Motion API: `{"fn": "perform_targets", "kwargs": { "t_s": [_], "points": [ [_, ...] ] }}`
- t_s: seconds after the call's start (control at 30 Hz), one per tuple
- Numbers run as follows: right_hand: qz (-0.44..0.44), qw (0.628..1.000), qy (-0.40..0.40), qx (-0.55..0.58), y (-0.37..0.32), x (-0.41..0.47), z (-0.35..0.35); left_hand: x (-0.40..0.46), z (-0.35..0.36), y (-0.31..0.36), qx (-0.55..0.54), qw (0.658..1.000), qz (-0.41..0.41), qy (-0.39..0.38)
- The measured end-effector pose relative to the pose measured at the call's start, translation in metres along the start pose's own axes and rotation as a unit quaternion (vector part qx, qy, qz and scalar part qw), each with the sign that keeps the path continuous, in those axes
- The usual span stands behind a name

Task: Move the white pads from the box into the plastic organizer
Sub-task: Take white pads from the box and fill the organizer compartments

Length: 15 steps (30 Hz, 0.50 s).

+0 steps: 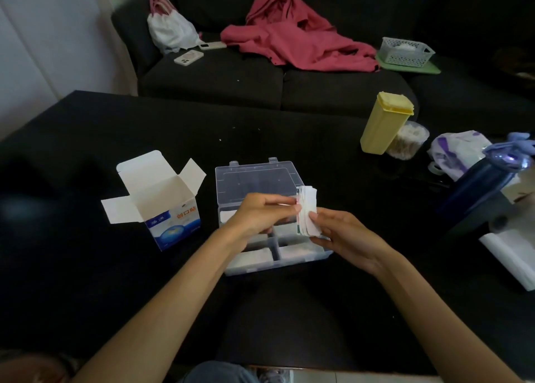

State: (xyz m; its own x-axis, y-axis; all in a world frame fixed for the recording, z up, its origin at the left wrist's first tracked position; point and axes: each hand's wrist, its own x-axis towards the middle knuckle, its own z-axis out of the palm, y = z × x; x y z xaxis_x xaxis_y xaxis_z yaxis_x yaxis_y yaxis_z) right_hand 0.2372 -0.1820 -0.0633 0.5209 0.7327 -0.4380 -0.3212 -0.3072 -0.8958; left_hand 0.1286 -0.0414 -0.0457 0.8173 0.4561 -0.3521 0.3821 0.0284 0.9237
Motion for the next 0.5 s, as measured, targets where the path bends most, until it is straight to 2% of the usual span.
{"fn": "perform_targets", "kwargs": {
  "t_s": [0.1,0.2,0.27,0.37,0.5],
  "points": [
    [0.012,0.999,-0.026,0.024,-0.002,-0.001,-0.001,-0.001,-0.007,0.001,-0.066,0.995,-0.071,-0.031],
    [0.025,0.996,-0.045,0.069,-0.003,-0.002,-0.001,0.000,-0.012,0.000,-0.090,0.990,-0.102,-0.046],
    [0.025,0.996,-0.040,0.074,-0.001,-0.001,0.001,-0.001,-0.012,0.000,-0.060,0.993,-0.090,-0.037],
    [0.012,1.000,0.009,0.027,0.004,0.003,0.007,-0.002,-0.008,0.001,0.012,0.999,-0.044,0.002],
    [-0.009,0.999,0.049,0.004,0.004,0.008,0.011,0.000,-0.008,0.001,-0.031,0.999,-0.019,0.032]
  ]
}}
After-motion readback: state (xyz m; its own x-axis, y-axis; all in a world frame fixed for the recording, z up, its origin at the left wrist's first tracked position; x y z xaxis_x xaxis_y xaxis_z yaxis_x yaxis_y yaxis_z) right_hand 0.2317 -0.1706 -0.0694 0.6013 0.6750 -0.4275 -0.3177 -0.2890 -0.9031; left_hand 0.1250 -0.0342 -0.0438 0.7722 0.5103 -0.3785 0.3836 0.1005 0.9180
